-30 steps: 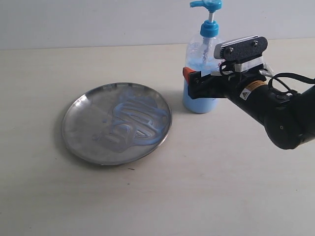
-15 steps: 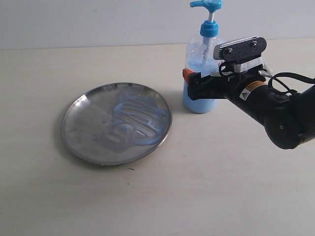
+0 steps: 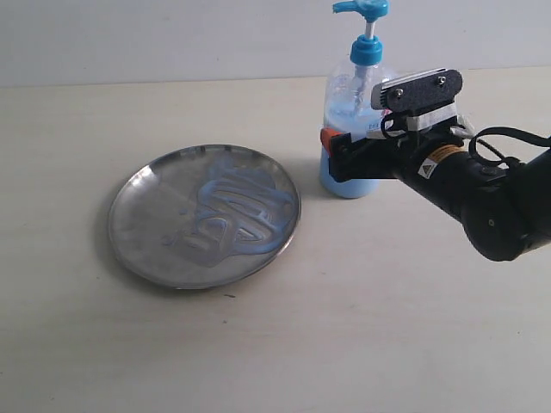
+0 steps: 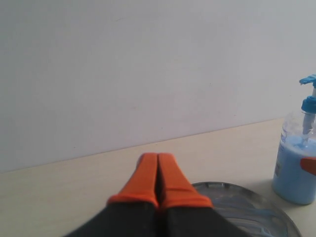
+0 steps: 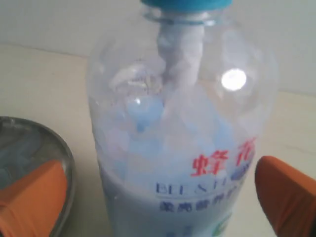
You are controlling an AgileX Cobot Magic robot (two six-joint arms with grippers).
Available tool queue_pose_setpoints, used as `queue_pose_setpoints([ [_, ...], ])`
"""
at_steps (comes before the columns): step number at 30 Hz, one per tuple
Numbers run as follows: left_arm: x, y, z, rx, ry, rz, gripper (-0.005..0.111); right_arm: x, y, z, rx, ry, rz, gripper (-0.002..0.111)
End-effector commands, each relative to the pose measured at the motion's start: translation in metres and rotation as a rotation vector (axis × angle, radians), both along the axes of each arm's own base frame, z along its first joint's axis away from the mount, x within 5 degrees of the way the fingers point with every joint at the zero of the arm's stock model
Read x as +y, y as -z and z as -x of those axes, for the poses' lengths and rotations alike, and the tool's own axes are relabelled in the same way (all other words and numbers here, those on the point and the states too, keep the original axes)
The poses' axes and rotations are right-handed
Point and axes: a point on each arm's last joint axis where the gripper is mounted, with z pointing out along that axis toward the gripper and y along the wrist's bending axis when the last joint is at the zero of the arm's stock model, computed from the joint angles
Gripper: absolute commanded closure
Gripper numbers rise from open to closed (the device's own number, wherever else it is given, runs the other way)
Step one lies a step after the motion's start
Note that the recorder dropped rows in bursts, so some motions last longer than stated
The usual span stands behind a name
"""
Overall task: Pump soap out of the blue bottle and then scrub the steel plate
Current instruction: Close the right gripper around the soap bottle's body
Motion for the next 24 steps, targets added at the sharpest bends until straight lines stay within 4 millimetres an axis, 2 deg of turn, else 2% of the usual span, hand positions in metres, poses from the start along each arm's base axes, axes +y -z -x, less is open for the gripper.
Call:
queue_pose_setpoints([
  [1, 0.0, -0.004, 0.0, -0.021, 0.004, 0.004, 0.107, -0.004, 0.003, -0.001, 0.031, 0.052, 0.012, 0.003],
  [12, 0.0, -0.004, 0.0, -0.021, 0.004, 0.004, 0.107, -0.004, -0.002, -0.003, -0.035, 0.041, 0.051, 0.003],
  [24, 0.0, -0.004, 0.0, -0.021, 0.004, 0.004, 0.107, 0.009, -0.003, -0.032, -0.014, -0.015, 0.07, 0.003],
])
